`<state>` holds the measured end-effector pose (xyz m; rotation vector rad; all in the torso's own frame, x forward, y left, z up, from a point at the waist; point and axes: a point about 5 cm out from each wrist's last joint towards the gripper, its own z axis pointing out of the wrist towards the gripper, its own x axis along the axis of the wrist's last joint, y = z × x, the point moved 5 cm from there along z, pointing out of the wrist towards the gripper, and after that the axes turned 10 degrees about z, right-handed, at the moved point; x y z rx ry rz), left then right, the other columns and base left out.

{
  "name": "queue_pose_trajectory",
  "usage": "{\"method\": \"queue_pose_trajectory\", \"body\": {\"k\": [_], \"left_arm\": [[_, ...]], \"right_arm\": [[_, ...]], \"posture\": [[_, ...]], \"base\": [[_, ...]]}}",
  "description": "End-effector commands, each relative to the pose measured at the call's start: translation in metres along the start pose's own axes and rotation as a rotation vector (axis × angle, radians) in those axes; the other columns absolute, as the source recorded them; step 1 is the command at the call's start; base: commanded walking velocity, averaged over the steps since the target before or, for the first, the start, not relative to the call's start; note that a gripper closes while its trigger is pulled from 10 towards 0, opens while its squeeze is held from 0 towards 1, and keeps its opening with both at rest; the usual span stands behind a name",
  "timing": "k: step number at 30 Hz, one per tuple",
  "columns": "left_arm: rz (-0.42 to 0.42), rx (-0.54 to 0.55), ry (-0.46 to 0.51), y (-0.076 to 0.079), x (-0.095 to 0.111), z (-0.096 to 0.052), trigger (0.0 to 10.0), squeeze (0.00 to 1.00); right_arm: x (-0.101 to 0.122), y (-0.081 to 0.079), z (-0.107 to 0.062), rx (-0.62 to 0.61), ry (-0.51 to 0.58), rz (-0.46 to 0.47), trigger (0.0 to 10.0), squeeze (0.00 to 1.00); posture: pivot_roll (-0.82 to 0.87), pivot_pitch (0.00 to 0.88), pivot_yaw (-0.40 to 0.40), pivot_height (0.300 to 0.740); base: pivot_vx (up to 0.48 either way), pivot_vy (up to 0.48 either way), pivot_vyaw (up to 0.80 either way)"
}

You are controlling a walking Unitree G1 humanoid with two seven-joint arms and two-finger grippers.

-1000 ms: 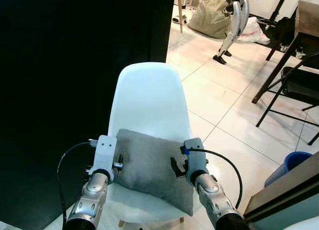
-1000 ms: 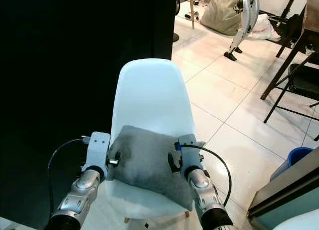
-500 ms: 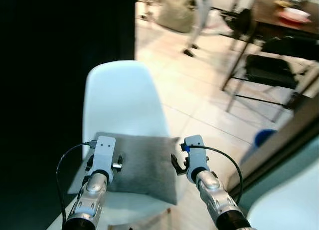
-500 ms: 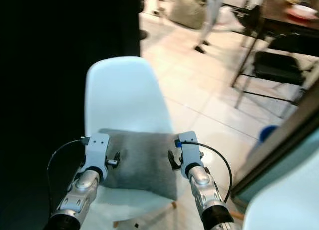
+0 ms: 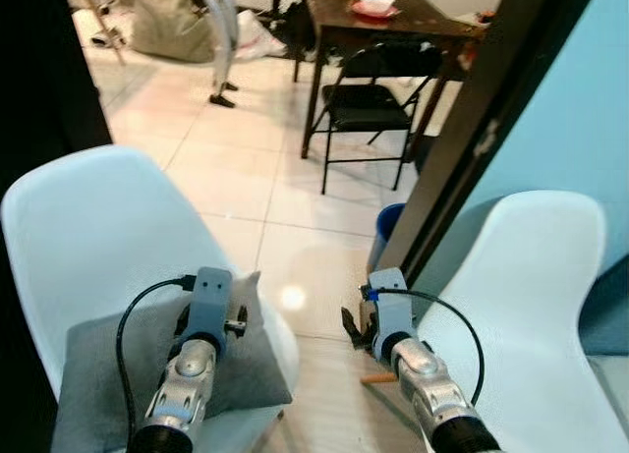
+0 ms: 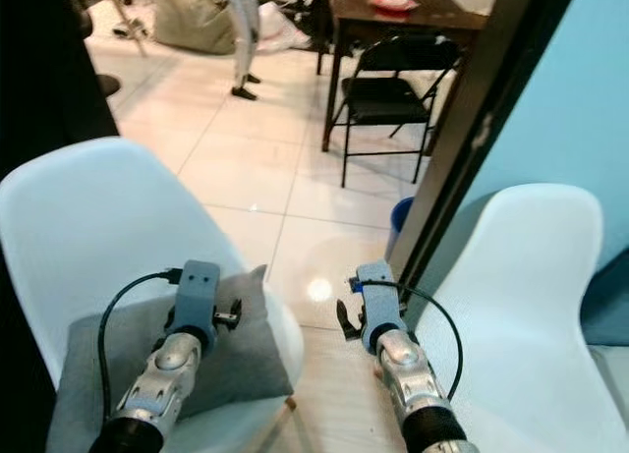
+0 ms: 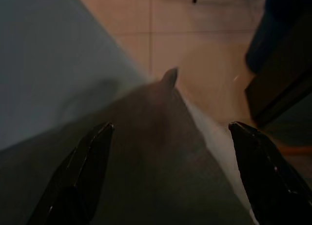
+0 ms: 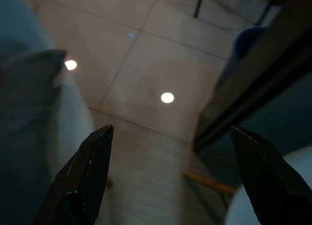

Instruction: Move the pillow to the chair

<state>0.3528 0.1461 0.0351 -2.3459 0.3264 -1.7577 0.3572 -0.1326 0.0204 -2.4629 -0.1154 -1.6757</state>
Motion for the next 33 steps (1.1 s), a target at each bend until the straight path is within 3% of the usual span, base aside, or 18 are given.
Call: {"method": "queue_pose_trajectory", "body": {"k": [1, 33], "left_arm": [[-0.002, 0.000, -0.033, -0.0007, -0.0118, -0.0028, 10.0, 0.00], [0.008, -0.029, -0.014, 0.0023, -0.0074, -0.0004, 10.0, 0.00]], "right_arm": [[-0.0057, -0.0008, -0.0016, 0.001, -0.020, 0.024, 10.0, 0.00], [-0.0052, 0.0028, -0.0020, -0.019, -0.037, 0.038, 10.0, 0.00]], "posture": [[-0.01, 0.072, -0.076, 0.740], [-0.01, 0.064, -0.065, 0.740]], "base": [[0.000, 0.000, -0.80], [0.000, 0.000, -0.80]]}}
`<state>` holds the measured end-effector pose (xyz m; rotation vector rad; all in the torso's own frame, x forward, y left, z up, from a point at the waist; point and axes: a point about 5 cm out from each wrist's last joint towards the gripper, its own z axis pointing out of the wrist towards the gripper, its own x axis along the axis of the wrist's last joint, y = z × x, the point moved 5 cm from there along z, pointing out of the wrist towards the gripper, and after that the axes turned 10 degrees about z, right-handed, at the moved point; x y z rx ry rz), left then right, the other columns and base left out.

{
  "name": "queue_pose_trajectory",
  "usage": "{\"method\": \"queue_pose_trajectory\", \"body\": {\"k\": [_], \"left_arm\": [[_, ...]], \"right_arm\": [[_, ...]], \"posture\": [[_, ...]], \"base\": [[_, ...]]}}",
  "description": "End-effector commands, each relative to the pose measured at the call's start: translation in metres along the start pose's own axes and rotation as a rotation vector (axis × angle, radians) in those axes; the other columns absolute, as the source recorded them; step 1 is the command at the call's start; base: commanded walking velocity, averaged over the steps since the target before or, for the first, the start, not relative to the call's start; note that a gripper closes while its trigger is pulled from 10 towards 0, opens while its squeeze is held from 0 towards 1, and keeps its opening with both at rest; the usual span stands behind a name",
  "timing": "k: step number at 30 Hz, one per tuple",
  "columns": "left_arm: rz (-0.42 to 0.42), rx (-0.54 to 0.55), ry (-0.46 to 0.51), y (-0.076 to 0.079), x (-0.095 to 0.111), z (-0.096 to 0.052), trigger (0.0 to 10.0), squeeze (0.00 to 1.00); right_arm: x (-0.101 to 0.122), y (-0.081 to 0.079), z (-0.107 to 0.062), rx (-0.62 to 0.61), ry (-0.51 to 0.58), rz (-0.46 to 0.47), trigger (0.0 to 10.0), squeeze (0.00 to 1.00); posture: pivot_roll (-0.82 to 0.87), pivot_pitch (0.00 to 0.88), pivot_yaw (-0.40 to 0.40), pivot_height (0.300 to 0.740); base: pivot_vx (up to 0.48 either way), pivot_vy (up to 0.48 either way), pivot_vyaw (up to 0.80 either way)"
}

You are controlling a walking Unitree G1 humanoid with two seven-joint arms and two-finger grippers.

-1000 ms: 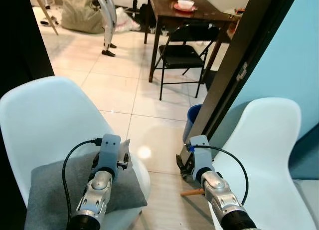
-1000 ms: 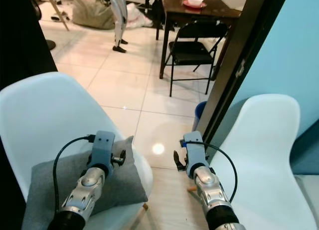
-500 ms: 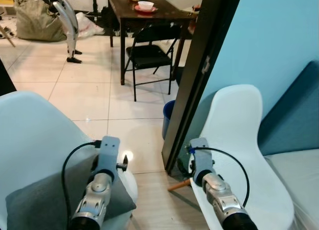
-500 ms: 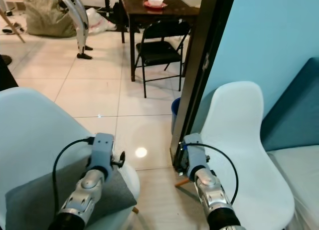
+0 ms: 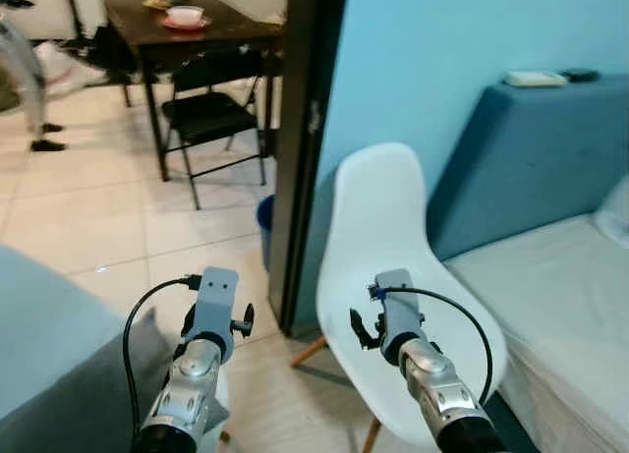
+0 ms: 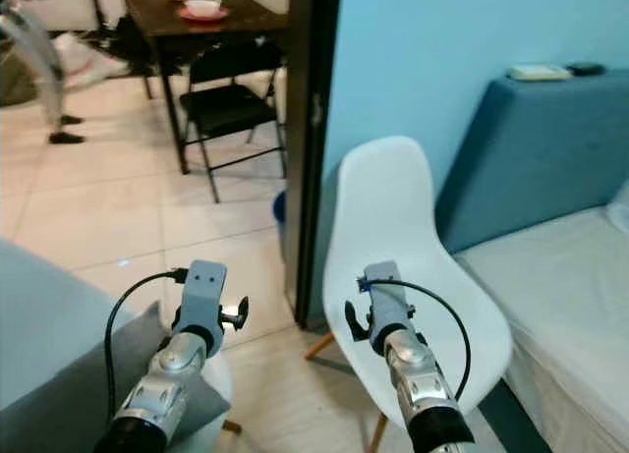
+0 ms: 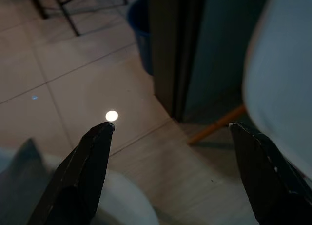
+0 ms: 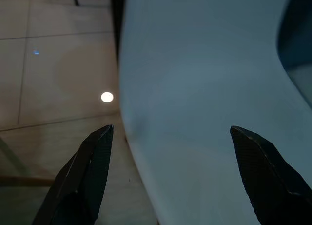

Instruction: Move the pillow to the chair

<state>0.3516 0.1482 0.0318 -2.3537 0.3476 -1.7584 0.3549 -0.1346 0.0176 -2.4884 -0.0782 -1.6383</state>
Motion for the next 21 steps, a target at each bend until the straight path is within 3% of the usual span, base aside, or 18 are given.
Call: {"method": "queue_pose_trajectory", "body": {"k": [1, 11, 21], "left_arm": [[0.003, -0.015, -0.013, 0.004, -0.003, 0.000, 10.0, 0.00], [0.015, -0.077, -0.004, 0.014, -0.006, -0.002, 10.0, 0.00], [0.044, -0.076, -0.008, 0.014, 0.003, 0.008, 10.0, 0.00]], "right_arm": [[-0.002, 0.000, 0.000, -0.004, -0.008, 0.017, 10.0, 0.00], [-0.008, -0.002, -0.002, -0.005, -0.022, 0.018, 10.0, 0.00], [0.004, 0.000, 0.005, -0.015, -0.006, 0.011, 10.0, 0.00]], "posture": [[-0.01, 0.063, -0.064, 0.740], [-0.02, 0.035, -0.063, 0.740], [-0.01, 0.067, -0.043, 0.740]], "base": [[0.000, 0.000, -0.80], [0.000, 0.000, -0.80], [0.000, 0.000, -0.80]]}}
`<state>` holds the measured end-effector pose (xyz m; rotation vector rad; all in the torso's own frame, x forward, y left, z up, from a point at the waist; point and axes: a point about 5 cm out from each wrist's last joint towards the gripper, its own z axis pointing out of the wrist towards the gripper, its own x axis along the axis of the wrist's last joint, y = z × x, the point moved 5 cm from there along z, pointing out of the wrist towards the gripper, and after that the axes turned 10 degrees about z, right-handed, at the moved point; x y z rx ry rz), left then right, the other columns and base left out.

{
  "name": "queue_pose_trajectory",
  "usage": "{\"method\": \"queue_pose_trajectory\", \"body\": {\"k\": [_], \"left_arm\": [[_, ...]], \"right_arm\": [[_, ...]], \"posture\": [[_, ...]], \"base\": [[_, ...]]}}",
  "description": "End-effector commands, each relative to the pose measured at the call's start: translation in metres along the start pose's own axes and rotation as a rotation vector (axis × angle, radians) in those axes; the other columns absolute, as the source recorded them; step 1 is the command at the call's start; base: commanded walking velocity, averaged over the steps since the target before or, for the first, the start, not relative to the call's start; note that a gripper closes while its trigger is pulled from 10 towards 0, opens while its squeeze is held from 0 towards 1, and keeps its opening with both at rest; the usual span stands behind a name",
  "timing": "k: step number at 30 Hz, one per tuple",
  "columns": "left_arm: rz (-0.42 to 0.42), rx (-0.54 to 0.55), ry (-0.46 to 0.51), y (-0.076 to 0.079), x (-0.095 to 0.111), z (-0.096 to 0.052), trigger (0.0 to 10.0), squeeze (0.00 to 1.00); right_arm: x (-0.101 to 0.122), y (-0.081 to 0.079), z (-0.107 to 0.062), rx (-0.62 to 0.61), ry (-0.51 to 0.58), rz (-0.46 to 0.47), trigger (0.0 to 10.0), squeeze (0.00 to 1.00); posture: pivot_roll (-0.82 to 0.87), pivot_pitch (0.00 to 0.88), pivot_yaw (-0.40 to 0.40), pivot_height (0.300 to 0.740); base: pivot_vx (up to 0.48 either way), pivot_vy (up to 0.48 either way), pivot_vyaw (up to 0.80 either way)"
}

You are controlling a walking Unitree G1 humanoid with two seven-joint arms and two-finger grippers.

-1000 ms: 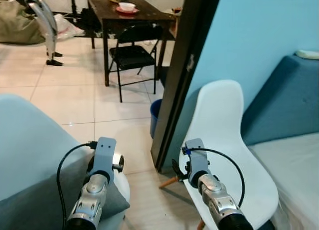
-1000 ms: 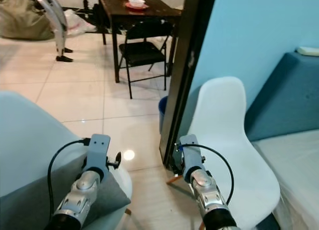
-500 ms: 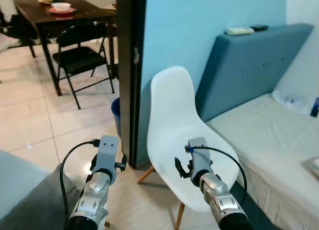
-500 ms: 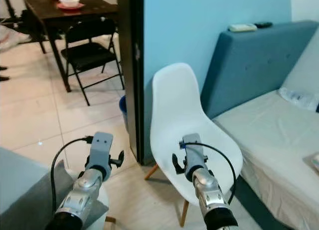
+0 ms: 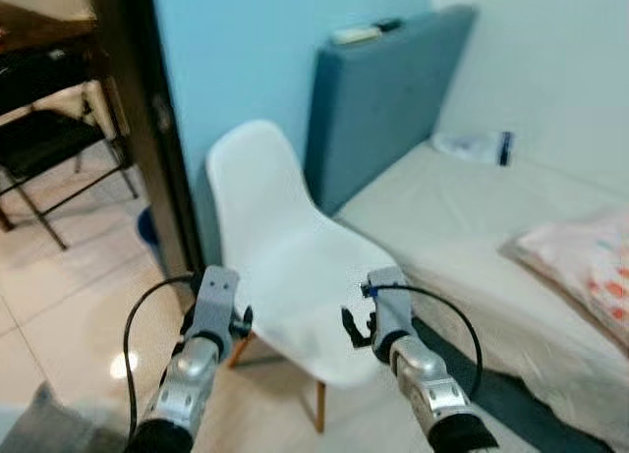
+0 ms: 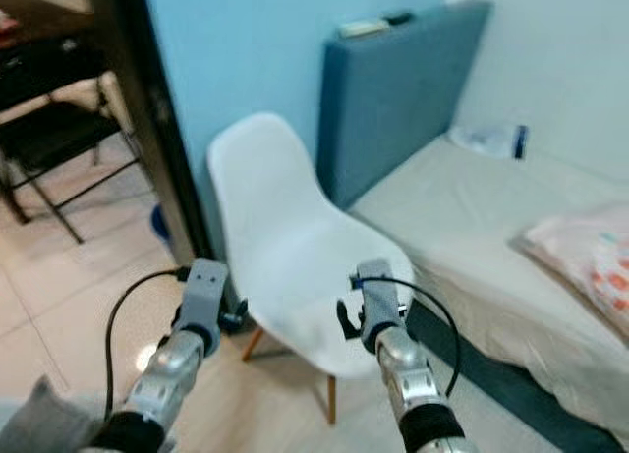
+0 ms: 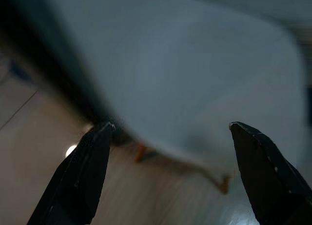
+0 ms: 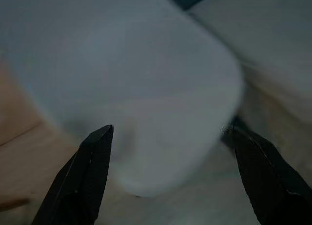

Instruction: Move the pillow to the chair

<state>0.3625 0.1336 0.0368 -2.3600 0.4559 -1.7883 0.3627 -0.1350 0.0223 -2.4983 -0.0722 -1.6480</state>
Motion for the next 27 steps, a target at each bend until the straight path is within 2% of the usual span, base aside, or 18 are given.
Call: {"method": "queue_pose_trajectory", "body": {"k": [1, 12, 13, 16, 18, 21, 27], "left_arm": [[0.009, -0.003, -0.041, 0.001, -0.010, -0.001, 10.0, 0.00], [-0.008, -0.008, -0.019, -0.006, -0.009, -0.002, 10.0, 0.00], [-0.014, -0.012, -0.011, -0.006, -0.008, -0.001, 10.0, 0.00], [0.011, -0.027, -0.011, 0.002, -0.005, 0.001, 10.0, 0.00], [0.007, -0.025, -0.009, 0.002, -0.004, 0.001, 10.0, 0.00], [-0.012, 0.023, -0.054, -0.007, -0.016, -0.002, 10.0, 0.00], [-0.031, 0.002, -0.027, -0.006, -0.015, -0.005, 10.0, 0.00]], "right_arm": [[-0.003, -0.002, 0.000, -0.004, -0.006, 0.022, 10.0, 0.00], [-0.014, -0.009, -0.005, -0.009, -0.012, 0.040, 10.0, 0.00], [-0.015, -0.009, -0.005, -0.015, -0.014, 0.039, 10.0, 0.00], [-0.015, 0.001, -0.006, -0.024, -0.018, 0.039, 10.0, 0.00], [-0.017, 0.001, -0.006, -0.019, -0.024, 0.029, 10.0, 0.00], [-0.017, -0.002, -0.006, -0.020, -0.025, 0.015, 10.0, 0.00], [-0.013, 0.000, -0.006, -0.028, -0.007, 0.026, 10.0, 0.00]], "posture": [[-0.01, 0.060, -0.037, 0.740], [-0.03, 0.044, -0.018, 0.740], [-0.03, 0.068, -0.019, 0.740], [0.00, 0.068, -0.036, 0.740], [-0.01, 0.057, -0.035, 0.740], [-0.03, 0.055, -0.026, 0.740], [-0.02, 0.052, -0.029, 0.740]], "base": [[0.000, 0.000, -0.80], [0.000, 0.000, -0.80], [0.000, 0.000, -0.80], [0.000, 0.000, -0.80], [0.000, 0.000, -0.80], [0.000, 0.000, -0.80], [0.000, 0.000, -0.80]]}}
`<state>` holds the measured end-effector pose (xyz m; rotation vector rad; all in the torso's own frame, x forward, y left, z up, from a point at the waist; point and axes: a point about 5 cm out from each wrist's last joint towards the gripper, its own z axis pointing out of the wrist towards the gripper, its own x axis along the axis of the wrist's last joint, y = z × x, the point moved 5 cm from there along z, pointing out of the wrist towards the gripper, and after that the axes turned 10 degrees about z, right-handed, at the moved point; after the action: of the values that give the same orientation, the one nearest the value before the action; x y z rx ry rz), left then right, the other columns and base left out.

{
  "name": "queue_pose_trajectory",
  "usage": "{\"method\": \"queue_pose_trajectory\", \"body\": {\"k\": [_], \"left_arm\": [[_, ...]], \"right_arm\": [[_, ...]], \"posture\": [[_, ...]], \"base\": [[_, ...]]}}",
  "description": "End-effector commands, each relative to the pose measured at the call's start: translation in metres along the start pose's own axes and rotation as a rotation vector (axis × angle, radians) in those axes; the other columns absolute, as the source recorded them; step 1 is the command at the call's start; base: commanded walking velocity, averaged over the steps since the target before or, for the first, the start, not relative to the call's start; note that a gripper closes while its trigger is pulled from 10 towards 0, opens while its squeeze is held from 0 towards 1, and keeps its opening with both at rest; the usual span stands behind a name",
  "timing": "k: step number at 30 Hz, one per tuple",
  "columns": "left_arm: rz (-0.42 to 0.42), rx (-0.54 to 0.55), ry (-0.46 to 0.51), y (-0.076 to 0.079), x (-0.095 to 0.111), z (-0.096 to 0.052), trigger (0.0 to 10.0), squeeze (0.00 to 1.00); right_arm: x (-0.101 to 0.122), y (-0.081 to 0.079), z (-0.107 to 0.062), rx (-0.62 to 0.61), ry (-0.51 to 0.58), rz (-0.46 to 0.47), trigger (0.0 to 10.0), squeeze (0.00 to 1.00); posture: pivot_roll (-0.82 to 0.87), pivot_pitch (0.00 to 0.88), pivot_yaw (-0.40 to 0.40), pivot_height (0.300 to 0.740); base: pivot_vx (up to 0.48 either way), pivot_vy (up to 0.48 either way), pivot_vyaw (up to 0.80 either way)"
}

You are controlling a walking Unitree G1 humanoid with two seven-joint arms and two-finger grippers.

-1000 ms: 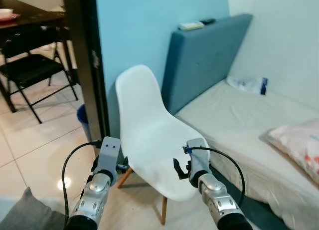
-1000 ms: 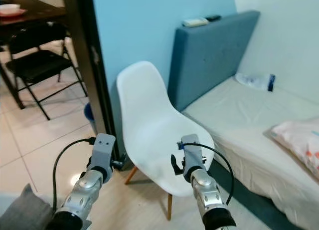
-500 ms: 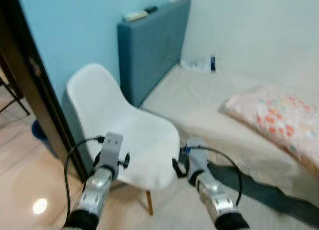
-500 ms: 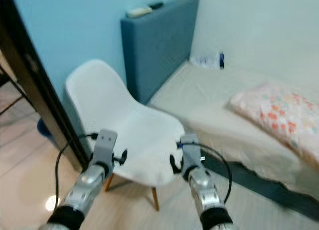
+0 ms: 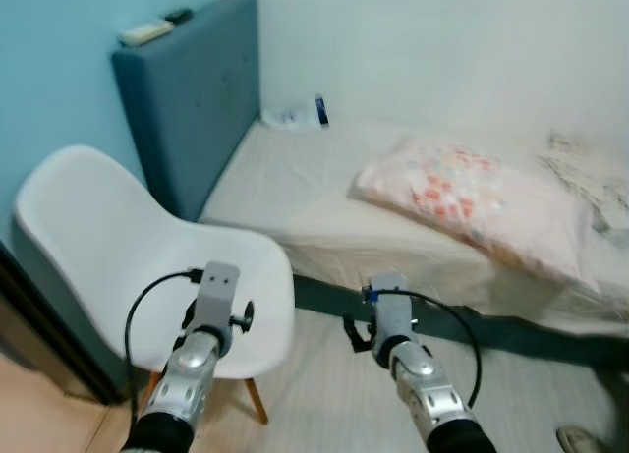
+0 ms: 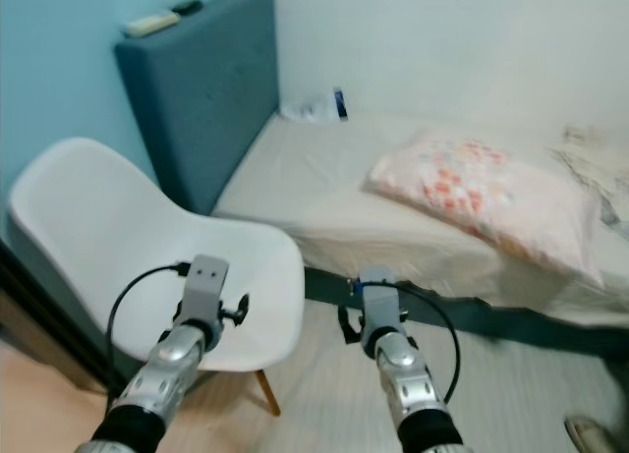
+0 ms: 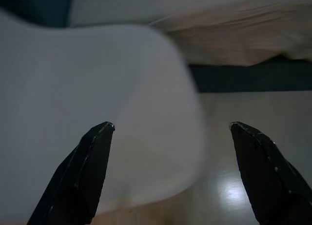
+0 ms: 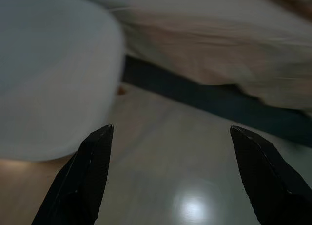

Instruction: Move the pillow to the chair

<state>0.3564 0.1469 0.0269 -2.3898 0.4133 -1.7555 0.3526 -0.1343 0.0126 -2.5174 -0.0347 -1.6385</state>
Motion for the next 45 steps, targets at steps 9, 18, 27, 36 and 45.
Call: {"method": "queue_pose_trajectory", "body": {"k": [9, 18, 27, 36, 45], "left_arm": [[-0.017, -0.052, 0.040, 0.015, 0.008, 0.001, 10.0, 0.00], [0.008, -0.080, 0.075, 0.020, 0.015, -0.001, 10.0, 0.00], [-0.008, -0.039, 0.080, 0.010, 0.015, -0.003, 10.0, 0.00], [-0.031, -0.010, 0.121, 0.005, 0.023, -0.003, 10.0, 0.00], [-0.069, -0.045, 0.177, 0.011, 0.034, -0.004, 10.0, 0.00]], "right_arm": [[0.010, 0.005, -0.002, -0.003, 0.045, -0.010, 10.0, 0.00], [0.002, 0.011, -0.007, -0.018, 0.037, -0.007, 10.0, 0.00], [0.002, 0.003, -0.003, 0.009, 0.026, -0.015, 10.0, 0.00], [0.004, -0.003, 0.000, 0.036, 0.025, -0.061, 10.0, 0.00], [0.004, 0.000, -0.001, 0.025, 0.034, -0.048, 10.0, 0.00]], "posture": [[-0.05, 0.057, -0.008, 0.740], [-0.04, 0.073, -0.020, 0.740], [-0.01, 0.067, -0.039, 0.740], [-0.01, 0.051, -0.047, 0.740], [-0.02, 0.057, -0.047, 0.740]], "base": [[0.000, 0.000, -0.80], [0.000, 0.000, -0.80], [0.000, 0.000, -0.80], [0.000, 0.000, -0.36], [0.170, 0.000, 0.00]]}}
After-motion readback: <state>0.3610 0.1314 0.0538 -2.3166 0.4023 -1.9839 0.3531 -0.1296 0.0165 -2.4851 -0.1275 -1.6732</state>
